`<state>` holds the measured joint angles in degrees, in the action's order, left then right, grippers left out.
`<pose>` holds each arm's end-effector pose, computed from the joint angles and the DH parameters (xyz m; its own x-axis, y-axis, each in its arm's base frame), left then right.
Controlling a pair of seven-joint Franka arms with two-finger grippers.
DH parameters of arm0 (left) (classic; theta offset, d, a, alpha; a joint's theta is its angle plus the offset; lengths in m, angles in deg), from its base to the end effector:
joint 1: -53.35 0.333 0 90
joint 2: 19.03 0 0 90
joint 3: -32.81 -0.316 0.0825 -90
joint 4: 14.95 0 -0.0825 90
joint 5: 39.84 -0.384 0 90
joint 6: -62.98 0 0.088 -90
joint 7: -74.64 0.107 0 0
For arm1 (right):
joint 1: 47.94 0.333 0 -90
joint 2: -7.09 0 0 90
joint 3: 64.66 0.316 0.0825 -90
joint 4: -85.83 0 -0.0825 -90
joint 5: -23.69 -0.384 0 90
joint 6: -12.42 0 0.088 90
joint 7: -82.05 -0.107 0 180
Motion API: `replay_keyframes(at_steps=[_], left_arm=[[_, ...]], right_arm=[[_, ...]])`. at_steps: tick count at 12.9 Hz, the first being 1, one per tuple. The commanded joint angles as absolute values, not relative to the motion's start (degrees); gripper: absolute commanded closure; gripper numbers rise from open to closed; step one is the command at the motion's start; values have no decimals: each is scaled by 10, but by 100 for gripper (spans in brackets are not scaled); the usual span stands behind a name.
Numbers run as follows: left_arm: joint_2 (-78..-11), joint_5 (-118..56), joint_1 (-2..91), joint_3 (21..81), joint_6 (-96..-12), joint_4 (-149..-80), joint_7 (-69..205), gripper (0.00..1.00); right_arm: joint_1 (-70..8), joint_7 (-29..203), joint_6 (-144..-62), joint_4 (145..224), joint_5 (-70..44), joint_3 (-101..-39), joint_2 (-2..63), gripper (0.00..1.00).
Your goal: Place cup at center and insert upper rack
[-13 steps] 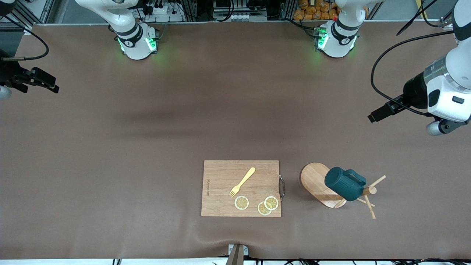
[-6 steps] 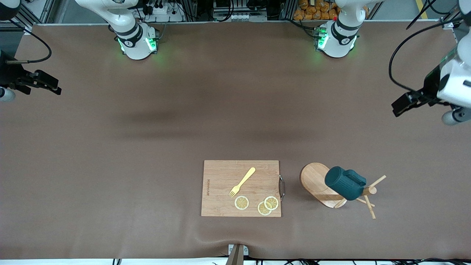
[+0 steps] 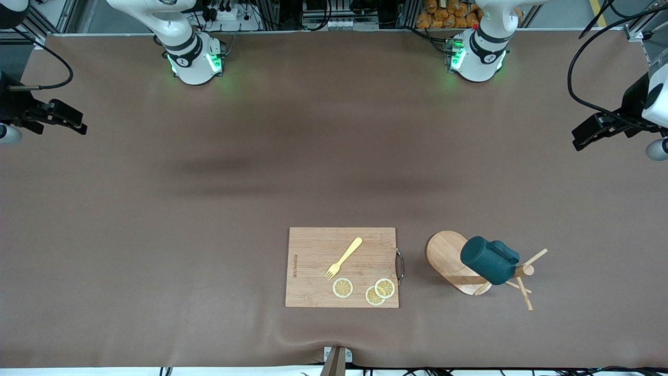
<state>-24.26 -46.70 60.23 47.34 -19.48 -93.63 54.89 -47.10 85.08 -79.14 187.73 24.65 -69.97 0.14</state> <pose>0.5661 -0.0538 0.6558 0.9746 0.2238 0.0119 0.2239 -0.9697 -0.0977 0.5131 -0.0444 0.5934 0.9979 -0.0232 -0.0598 -0.0231 -0.9997 0.0023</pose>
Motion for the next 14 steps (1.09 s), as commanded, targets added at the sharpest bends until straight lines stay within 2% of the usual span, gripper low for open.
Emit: replay_keyframes(at_steps=[1, 5, 9, 14], left_arm=[[-203, -450, 566, 421, -196, -982, 576, 0], [-146, -424, 554, 390, -243, -1068, 589, 0], [-139, -422, 525, 355, -242, -1073, 589, 0], [-139, -398, 523, 352, -248, -1072, 589, 0]], right_arm=[[-471, 852, -795, 1885, 248, -701, -8, 0], [-471, 853, -795, 1885, 248, -702, -9, 0], [-475, 862, -796, 1885, 248, -704, -8, 0], [-475, 862, -798, 1886, 248, -704, -7, 0]])
